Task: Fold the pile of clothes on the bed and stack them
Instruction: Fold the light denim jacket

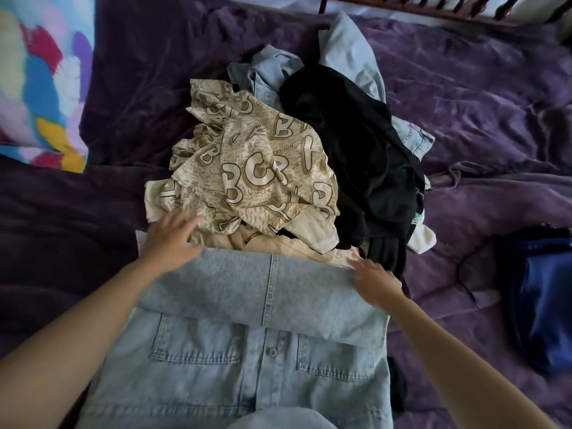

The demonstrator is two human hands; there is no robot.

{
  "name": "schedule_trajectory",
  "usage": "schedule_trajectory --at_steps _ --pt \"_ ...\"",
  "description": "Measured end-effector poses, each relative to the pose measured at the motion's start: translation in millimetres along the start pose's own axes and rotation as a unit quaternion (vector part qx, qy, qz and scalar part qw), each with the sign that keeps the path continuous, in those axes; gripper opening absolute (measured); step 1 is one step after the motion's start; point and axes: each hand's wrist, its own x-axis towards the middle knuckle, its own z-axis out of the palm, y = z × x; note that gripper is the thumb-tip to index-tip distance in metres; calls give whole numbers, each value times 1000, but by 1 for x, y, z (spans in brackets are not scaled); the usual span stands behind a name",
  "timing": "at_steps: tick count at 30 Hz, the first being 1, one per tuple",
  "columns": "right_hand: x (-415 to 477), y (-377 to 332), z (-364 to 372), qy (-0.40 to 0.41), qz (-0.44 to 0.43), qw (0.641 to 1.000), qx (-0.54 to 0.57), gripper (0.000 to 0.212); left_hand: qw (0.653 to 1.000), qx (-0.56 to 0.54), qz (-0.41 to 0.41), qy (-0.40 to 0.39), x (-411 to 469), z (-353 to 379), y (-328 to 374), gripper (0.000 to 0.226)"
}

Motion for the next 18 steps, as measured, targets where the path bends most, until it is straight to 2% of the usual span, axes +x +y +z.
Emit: schedule_trajectory --at_steps 2,3,5,7,8,10,12,13,15,16,18 --pt "2 12 7 -89 28 994 -62 45 984 104 -2 -144 -3 2 -1 64" --pt "3 21 7 -102 59 991 -59 42 972 145 -35 -180 -5 1 -9 62" --pt "4 34 2 -91 130 986 -46 41 952 208 -96 -205 -13 -3 -31 52" --pt "4 49 -6 -67 188 975 -93 44 944 230 -144 -189 -21 -6 -56 33" --pt "3 57 -9 -74 203 971 -105 45 948 210 -183 -151 -24 -9 -67 27" --pt "2 70 -13 -83 194 974 -84 44 949 171 -254 -67 -26 -14 -83 28" --pt "7 71 -14 -33 149 987 -52 46 948 157 -277 -14 -19 -14 -84 26" --pt "11 65 -14 -6 117 993 -25 53 957 126 -263 6 -12 -14 -77 29" --pt "19 45 -12 -19 40 999 23 69 981 45 -189 6 2 -12 -53 48" --pt "21 35 -9 -55 8 998 15 75 991 24 -126 -31 8 -11 -40 60" --pt "22 28 -5 -135 -26 988 -69 82 984 16 -32 -175 16 -4 -22 79"
